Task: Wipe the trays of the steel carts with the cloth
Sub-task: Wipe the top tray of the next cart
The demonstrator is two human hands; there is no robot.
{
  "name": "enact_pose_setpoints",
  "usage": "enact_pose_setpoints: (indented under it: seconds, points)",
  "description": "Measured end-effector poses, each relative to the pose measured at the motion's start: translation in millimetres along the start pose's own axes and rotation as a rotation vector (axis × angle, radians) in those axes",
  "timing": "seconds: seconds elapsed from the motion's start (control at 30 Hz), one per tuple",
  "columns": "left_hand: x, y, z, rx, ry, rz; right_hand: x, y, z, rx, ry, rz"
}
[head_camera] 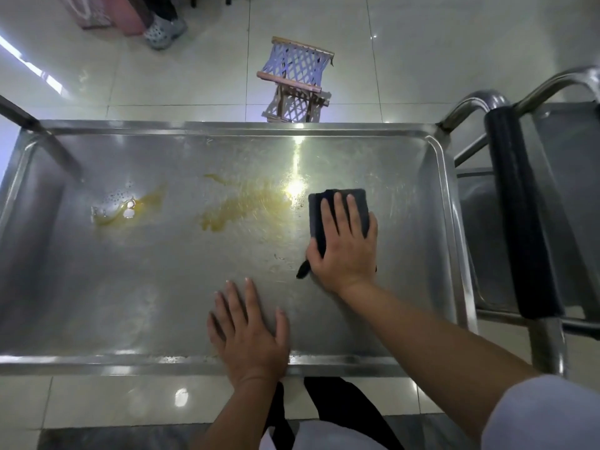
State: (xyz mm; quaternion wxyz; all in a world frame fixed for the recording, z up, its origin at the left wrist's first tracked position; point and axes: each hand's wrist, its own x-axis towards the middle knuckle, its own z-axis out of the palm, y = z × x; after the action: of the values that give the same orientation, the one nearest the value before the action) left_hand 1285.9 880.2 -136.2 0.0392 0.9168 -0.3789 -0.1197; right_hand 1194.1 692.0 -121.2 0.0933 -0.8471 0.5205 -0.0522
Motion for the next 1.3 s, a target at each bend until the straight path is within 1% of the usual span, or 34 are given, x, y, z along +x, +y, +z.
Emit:
enact_pose_setpoints:
  seconds: [0.3,0.5,0.67,0.8,0.9,0.97,1.03,1.13,1.2,1.3]
  points:
    - [-1.0,-1.7,0.6,-0.026,-0.028,0.006,-93.1,-13.0,11.1,-0.029,0.003,0.064]
    - [0.8,-1.7,-1.7,-0.059,-0.061,0.005,-125.7,-22.9,13.1,-0.052,-0.013,0.123]
    - [-2.7,-2.7,-9.6,-0.141,-0.083,0.008,-140.9,-26.2,13.3,-0.075,-0.029,0.144]
    - [-4.9,-5.7,-18.4,-0.202,-0.178,0.023,-144.3,-25.7,10.9,-0.099,-0.061,0.166]
    - [0.0,-20.0,-33.1,-0.281,-0.235,0.088,-146.5,-26.8,8.6,-0.095,-0.054,0.183]
    - [8.5,-41.1,-44.7,-0.283,-0.182,0.147,-145.9,-27.9,6.5,-0.088,-0.062,0.184]
    - [22.6,-66.9,-52.3,-0.219,-0.122,0.176,-145.7,-29.6,5.5,-0.081,-0.067,0.181]
    - [42.4,-93.2,-50.7,-0.157,-0.119,0.162,-143.0,-28.2,3.5,-0.037,-0.074,0.195]
    - [44.4,-97.1,-46.9,-0.155,-0.122,0.144,-137.9,-25.3,0.0,-0.012,-0.062,0.191]
    - [42.1,-95.3,-43.6,-0.124,-0.112,0.141,-131.2,-22.4,-3.8,-0.09,-0.037,0.139]
